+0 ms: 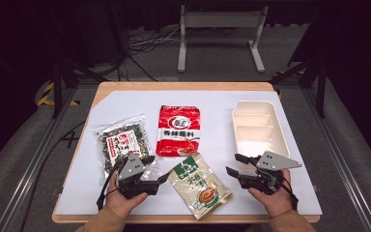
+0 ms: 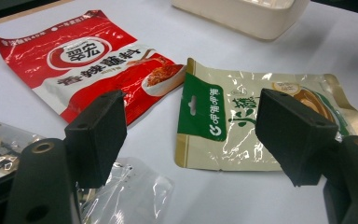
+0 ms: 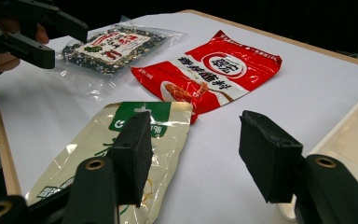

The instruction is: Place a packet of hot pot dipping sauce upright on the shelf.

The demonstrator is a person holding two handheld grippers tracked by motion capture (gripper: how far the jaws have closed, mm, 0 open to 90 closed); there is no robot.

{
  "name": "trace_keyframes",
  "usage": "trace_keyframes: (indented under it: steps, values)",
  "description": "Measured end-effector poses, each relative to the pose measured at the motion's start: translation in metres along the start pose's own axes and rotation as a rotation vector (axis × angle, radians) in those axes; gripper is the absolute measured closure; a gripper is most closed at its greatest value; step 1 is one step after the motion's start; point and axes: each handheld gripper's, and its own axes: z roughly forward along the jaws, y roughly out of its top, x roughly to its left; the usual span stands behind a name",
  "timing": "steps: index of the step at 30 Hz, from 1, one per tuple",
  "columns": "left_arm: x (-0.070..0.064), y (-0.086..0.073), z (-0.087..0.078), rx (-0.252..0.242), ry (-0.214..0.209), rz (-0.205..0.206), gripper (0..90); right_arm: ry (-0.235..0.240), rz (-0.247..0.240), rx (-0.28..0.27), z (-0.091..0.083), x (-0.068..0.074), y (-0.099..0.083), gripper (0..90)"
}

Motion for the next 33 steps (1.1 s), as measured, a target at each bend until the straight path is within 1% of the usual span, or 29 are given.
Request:
trace_keyframes:
  steps: [11,15,19,22,23,24,25,27,30,31,33]
  values:
    - [-0.001,0.003,0.005,0.011,-0.023,0.007,25.2,-0.004,0.000,0.003,-0.001,0.001,-0.001,44.2]
    - [-0.002,0.005,0.010,0.014,-0.040,0.010,24.7,-0.012,0.003,0.007,-0.004,0.001,-0.003,43.9]
    - [-0.005,0.009,0.018,0.022,-0.058,0.024,24.8,-0.024,0.006,0.011,-0.008,0.003,-0.005,43.7]
    - [-0.007,0.012,0.025,0.042,-0.074,0.028,24.8,-0.032,0.008,0.012,-0.011,0.004,-0.006,43.4]
    - [-0.007,0.012,0.027,0.053,-0.075,0.036,24.7,-0.035,0.009,0.012,-0.012,0.004,-0.007,43.4]
    - [-0.008,0.013,0.030,0.057,-0.077,0.030,24.7,-0.037,0.010,0.012,-0.012,0.004,-0.007,43.4]
    - [-0.008,0.013,0.032,0.066,-0.078,0.035,24.7,-0.038,0.011,0.014,-0.013,0.005,-0.008,43.3]
    - [-0.008,0.013,0.036,0.081,-0.092,0.038,24.2,-0.042,0.011,0.018,-0.014,0.005,-0.009,43.3]
    - [-0.006,0.013,0.043,0.097,-0.108,0.027,23.3,-0.047,0.012,0.022,-0.015,0.006,-0.010,43.2]
    - [-0.006,0.013,0.043,0.097,-0.108,0.027,23.1,-0.047,0.012,0.022,-0.015,0.006,-0.010,43.2]
    - [-0.005,0.012,0.048,0.110,-0.114,0.024,22.9,-0.047,0.013,0.025,-0.016,0.006,-0.011,43.1]
